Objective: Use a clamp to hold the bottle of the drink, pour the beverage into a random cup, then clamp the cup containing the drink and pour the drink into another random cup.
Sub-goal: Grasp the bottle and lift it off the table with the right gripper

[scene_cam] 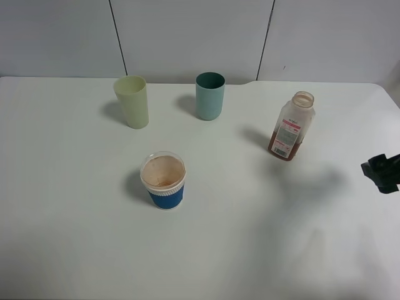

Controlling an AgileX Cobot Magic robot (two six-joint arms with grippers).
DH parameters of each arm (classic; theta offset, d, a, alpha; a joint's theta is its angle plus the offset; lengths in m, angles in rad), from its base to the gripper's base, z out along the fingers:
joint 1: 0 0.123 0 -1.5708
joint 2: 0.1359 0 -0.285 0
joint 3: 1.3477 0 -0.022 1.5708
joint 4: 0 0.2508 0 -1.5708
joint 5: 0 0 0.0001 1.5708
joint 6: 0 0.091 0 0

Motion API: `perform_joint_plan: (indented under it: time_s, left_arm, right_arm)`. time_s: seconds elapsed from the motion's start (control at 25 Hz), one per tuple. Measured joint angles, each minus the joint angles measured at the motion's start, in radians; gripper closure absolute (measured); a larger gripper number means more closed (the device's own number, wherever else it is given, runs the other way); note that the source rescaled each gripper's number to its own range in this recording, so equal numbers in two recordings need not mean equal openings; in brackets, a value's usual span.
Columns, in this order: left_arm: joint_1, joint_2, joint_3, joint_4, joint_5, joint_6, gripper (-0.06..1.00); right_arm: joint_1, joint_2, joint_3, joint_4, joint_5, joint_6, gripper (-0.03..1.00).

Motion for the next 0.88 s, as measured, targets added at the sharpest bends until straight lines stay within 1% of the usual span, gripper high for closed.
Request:
perform_joint_plan:
  time_s: [0.12,0.28,0.4,0.52,0.88]
  left_arm:
    - [0.0,0.0,0.0,0.0,0.0,0.0,-0.06]
    - [0.0,0.0,0.0,0.0,0.0,0.0,-0.06]
    - [0.0,0.0,0.0,0.0,0.0,0.0,-0.06]
    - [0.0,0.0,0.0,0.0,0.0,0.0,-0.06]
    - [0.0,0.0,0.0,0.0,0.0,0.0,-0.06]
  right_arm:
    - [-0.001,0.012,0.0,-0.02,-0.017,-0.031,-0.03]
    - [-0.014,0.052,0.0,-0.023,-0.026,-0.109,-0.03]
    - [-0.017,0.098,0.0,-0.025,-0.056,-0.146,-0.03]
    - [-0.018,0.157,0.0,-0.025,-0.114,-0.187,-0.03]
    - [-0.026,0.319,0.0,-0.026,-0.34,-0.259,-0.03]
